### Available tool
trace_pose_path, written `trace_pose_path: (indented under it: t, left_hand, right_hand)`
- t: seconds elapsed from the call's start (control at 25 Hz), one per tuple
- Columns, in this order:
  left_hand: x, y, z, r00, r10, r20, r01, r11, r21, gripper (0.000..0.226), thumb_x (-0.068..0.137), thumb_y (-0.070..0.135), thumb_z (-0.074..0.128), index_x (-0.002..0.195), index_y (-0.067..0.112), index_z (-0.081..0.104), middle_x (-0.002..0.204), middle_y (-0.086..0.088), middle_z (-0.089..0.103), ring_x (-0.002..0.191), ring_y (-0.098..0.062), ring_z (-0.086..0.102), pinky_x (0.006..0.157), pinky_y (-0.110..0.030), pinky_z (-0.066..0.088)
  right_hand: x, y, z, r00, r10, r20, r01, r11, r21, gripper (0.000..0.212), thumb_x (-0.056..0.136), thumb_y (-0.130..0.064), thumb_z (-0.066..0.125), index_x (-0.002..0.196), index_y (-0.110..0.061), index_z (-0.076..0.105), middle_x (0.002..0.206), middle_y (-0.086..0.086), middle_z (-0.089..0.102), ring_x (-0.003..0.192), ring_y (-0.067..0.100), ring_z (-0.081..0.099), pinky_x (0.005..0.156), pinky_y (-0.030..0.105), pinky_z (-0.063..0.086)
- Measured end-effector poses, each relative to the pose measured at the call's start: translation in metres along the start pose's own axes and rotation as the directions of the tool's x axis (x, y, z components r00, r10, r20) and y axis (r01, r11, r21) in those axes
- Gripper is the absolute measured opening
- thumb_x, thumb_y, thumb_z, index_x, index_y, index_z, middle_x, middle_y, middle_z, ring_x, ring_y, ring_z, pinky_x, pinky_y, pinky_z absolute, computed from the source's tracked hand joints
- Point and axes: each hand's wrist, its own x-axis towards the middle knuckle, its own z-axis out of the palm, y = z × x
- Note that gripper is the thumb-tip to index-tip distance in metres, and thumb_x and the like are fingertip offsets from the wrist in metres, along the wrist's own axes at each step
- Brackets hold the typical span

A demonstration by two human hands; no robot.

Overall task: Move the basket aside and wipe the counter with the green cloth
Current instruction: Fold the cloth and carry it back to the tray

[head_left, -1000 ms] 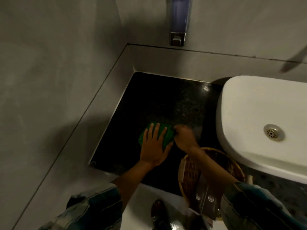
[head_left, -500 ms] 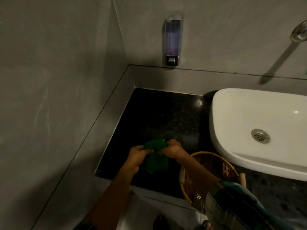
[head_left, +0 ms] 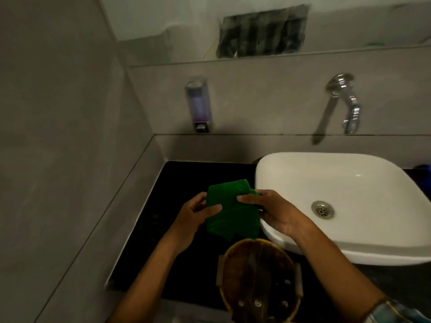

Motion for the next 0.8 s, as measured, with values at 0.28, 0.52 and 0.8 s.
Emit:
trace_pose_path:
  t: [0.28,0.52,0.8]
  left_hand:
    - [0.058,0.003,0.244,0.935,0.014,0.355,0.008,0.998,-0.060,0.046,0.079,0.011,0.073,0.118,0.033,0.064,0.115,-0.002,0.073,0.106,-0.024,0.069,0.077,-0.035,0.061]
    - [0.085,-0.065,0.451,0.957,-0.048,0.287,-0.025,0.969,0.244,0.030,0.088,0.006,0.063,0.107,0.018,0.043,0.095,-0.018,0.066,0.085,-0.033,0.066,0.073,-0.045,0.057]
    - [0.084,-0.157,0.627,0.761,-0.168,0.627,-0.482,0.500,0.719,0.053,0.093,0.032,0.050,0.144,0.019,0.037,0.144,-0.020,0.046,0.134,-0.037,0.041,0.112,-0.049,0.032]
  right_hand:
    - [-0.136,-0.001,-0.187,0.883,-0.124,-0.453,0.214,0.965,0.153,0.073,0.061,-0.033,0.090,0.123,-0.020,0.052,0.110,0.009,0.075,0.103,0.029,0.071,0.080,0.046,0.061]
    - [-0.226,0.031,-0.341,0.427,-0.176,-0.887,0.234,0.969,-0.079,0.049,0.077,0.001,0.073,0.094,-0.032,0.041,0.063,-0.002,0.063,0.053,0.007,0.062,0.051,0.021,0.051]
    - [-0.299,0.077,-0.495,0.257,-0.253,-0.933,-0.415,0.843,-0.343,0.018,0.093,-0.015,0.055,0.103,-0.007,0.068,0.109,0.021,0.070,0.112,0.037,0.059,0.096,0.041,0.044]
